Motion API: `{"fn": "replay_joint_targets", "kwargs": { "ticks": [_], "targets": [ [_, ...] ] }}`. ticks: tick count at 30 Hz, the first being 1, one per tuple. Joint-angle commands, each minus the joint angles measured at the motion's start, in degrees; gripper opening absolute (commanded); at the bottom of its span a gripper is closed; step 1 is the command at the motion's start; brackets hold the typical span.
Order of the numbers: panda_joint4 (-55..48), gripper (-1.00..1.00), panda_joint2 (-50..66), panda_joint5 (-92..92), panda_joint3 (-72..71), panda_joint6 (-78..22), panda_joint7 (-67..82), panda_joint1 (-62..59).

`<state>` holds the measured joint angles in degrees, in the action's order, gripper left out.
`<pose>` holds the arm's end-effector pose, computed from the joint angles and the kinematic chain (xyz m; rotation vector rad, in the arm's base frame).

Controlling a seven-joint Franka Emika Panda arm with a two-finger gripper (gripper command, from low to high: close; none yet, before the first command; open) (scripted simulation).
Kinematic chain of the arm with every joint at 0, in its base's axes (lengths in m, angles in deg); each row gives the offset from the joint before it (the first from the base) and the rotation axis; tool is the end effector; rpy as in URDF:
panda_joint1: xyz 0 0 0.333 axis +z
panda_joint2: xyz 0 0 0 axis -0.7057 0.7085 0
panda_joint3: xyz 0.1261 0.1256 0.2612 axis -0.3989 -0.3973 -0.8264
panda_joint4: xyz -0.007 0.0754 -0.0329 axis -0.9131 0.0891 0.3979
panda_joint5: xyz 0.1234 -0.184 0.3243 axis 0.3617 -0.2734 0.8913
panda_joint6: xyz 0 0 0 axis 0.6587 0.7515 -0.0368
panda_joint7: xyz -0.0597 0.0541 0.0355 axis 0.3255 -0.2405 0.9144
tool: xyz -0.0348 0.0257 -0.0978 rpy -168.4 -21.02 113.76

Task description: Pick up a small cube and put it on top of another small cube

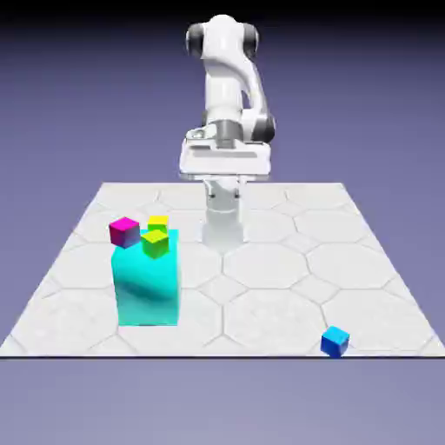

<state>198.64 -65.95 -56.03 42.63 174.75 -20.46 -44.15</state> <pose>0.3962 0.0208 0.4613 -2.5153 0.9218 -1.0088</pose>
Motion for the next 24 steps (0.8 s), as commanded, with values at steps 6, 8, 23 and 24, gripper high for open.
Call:
{"fn": "replay_joint_targets", "kwargs": {
  "ticks": [6, 8, 23, 24],
  "targets": [
    [-6.03, 0.0, 12.41, -14.2, -7.36, -13.89, 3.53, -0.35],
    [-8.0, 0.0, 16.56, -19.01, -9.76, -18.49, 4.74, -0.47],
    [-22.81, 0.0, 47.71, -55.09, -27.8, -53.04, 13.77, -1.37],
    [-23.8, 0.0, 49.79, -57.5, -29.0, -55.35, 14.37, -1.43]
  ]
}}
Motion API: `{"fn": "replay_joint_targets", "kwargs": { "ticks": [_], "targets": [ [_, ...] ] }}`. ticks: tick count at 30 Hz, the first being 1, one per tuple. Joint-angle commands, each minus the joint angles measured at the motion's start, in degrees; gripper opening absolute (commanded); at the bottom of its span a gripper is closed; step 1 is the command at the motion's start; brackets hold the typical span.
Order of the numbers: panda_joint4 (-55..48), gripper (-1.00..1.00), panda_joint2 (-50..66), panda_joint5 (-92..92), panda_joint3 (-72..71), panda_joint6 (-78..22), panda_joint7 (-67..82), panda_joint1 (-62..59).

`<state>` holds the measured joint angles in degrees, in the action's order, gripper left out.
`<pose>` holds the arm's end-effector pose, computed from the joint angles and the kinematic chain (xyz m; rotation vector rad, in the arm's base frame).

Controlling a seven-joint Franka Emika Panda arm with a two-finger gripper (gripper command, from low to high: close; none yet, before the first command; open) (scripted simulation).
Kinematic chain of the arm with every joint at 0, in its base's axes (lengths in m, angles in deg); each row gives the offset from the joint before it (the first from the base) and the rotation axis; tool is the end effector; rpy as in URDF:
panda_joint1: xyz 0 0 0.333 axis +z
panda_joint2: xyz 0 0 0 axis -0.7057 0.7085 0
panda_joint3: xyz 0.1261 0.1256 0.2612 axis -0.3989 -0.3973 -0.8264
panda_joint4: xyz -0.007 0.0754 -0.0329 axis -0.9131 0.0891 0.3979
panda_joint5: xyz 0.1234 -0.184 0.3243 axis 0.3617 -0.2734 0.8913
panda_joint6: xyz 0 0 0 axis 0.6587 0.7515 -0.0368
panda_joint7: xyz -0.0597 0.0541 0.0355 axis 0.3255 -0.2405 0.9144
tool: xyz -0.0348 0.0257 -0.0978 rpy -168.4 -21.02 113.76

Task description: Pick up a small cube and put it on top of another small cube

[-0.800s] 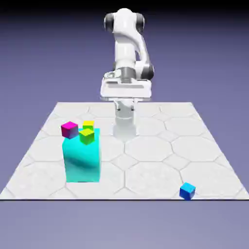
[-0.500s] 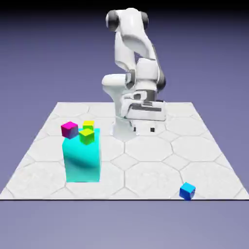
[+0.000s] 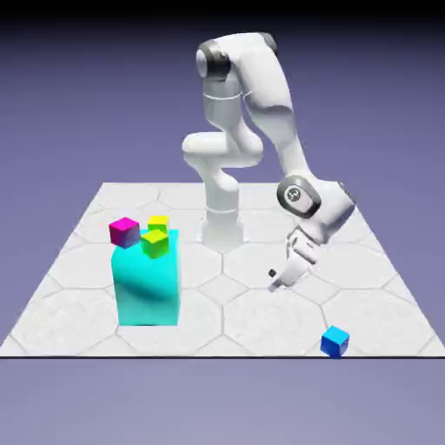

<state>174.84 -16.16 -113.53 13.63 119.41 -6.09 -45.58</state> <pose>0.4102 0.2027 0.1879 2.2282 0.9185 -0.1869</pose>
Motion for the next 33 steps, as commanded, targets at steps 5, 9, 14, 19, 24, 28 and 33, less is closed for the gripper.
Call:
{"fn": "replay_joint_targets", "kwargs": {
  "ticks": [5, 9, 14, 19, 24, 28, 33],
  "targets": [
    [-4.94, 0.0, 10.39, -12.03, -6.01, -11.52, 3.01, -0.3],
    [-8.89, 0.0, 18.69, -21.65, -10.82, -20.73, 5.42, -0.54],
    [-13.82, 0.0, 29.07, -33.68, -16.83, -32.25, 8.43, -0.84],
    [-18.76, 0.0, 39.46, -45.7, -22.85, -43.77, 11.44, -1.14],
    [-23.69, 0.0, 49.84, -57.73, -28.86, -55.28, 14.45, -1.44],
    [-24.49, 0.0, 55.88, -67.52, -29.6, -60.02, 17.27, -1.74],
    [-25.95, 0.0, 57.71, -73.7, -24.83, -55.09, 18.68, -4.1]
  ]
}}
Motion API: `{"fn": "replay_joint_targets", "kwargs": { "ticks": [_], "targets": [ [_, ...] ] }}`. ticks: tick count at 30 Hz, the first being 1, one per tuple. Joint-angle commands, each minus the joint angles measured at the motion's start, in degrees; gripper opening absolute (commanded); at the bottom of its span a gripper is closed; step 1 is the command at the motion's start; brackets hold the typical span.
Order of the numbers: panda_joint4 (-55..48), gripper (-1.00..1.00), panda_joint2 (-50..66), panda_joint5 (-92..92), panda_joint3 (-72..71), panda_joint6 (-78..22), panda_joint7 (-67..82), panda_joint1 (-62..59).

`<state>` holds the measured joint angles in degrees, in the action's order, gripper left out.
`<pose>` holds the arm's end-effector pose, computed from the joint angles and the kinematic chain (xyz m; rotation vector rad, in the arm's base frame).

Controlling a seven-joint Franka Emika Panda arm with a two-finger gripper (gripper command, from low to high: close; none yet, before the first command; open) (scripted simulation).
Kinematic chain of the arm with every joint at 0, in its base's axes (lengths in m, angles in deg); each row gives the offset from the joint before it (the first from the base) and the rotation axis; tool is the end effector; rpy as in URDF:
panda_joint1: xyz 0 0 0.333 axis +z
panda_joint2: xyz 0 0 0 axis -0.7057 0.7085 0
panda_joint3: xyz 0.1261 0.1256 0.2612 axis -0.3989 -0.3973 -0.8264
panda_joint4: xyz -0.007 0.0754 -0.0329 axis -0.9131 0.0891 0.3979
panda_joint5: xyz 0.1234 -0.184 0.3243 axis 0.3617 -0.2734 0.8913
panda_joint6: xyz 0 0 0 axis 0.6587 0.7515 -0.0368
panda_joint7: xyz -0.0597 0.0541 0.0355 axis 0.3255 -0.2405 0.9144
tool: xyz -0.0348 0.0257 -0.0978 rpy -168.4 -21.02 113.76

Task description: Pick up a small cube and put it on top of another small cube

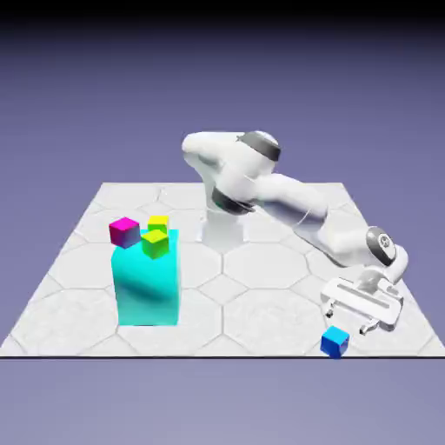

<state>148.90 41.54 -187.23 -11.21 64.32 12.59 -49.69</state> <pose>0.4535 0.3425 0.0495 1.2376 1.3013 0.0374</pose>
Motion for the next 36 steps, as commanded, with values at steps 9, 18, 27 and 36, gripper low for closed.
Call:
{"fn": "replay_joint_targets", "kwargs": {
  "ticks": [9, 18, 27, 36],
  "targets": [
    [-0.94, -1.0, -3.58, 9.71, -5.43, -6.31, -3.73, -5.57],
    [-10.29, -1.0, -8.02, 29.72, -10.14, -15.49, -14.7, -24.26],
    [-19.63, -1.0, -12.46, 49.74, -14.84, -24.68, -25.66, -42.94],
    [-29.26, -1.0, -14.06, 71.24, -19.64, -37.95, -37.86, -58.06]
  ]
}}
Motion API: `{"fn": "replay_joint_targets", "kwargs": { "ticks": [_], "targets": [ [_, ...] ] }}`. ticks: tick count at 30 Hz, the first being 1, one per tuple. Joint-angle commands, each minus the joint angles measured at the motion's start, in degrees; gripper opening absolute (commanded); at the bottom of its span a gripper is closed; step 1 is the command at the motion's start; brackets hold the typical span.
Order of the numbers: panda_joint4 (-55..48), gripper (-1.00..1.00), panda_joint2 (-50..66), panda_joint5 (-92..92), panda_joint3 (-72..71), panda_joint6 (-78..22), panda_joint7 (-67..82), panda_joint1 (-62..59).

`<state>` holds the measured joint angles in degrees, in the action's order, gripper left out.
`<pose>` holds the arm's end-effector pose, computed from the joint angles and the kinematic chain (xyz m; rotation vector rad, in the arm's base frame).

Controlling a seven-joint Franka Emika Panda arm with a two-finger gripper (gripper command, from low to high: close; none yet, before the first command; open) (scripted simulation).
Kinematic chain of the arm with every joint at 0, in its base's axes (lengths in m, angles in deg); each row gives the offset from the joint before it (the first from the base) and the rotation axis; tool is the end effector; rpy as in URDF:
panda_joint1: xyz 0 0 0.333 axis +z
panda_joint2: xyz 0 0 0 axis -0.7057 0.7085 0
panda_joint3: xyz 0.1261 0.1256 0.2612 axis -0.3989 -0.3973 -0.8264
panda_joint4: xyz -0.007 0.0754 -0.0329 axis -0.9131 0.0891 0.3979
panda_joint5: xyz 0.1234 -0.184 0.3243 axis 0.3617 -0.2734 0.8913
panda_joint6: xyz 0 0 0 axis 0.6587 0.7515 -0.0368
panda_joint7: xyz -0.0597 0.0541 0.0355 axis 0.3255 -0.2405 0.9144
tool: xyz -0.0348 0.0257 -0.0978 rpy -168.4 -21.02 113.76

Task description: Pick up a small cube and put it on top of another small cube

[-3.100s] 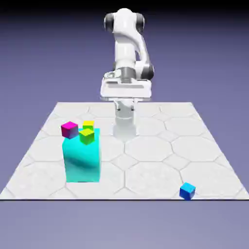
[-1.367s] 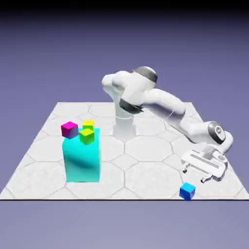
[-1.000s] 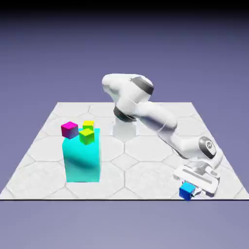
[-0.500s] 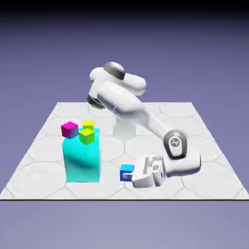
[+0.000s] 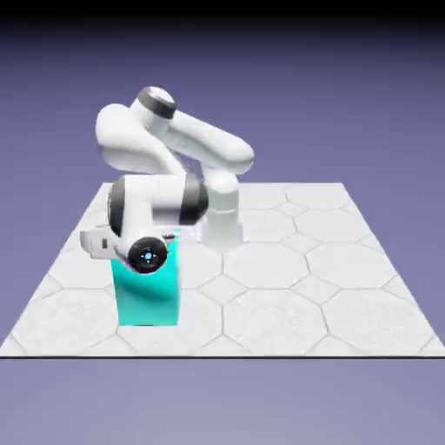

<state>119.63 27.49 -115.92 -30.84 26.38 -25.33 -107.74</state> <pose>0.5176 -0.2267 0.3418 2.0153 -0.6527 -1.3970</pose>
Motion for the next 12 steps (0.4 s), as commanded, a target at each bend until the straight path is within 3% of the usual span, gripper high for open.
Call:
{"fn": "replay_joint_targets", "kwargs": {
  "ticks": [1, 3, 10, 11, 12],
  "targets": [
    [-1.02, -1.0, 0.16, 2.31, -0.51, -1.83, -1.33, -1.15],
    [-1.31, -1.0, 1.21, 3.28, -0.63, -3.63, -2.04, -0.08],
    [12.57, -1.0, 0.85, 6.54, -2.39, 1.7, -7.15, -10.64],
    [12.57, 1.0, 0.85, 6.54, -2.39, 1.7, -7.15, -10.64],
    [12.57, 1.0, 0.85, 6.54, -2.39, 1.7, -7.15, -10.64]
  ]
}}
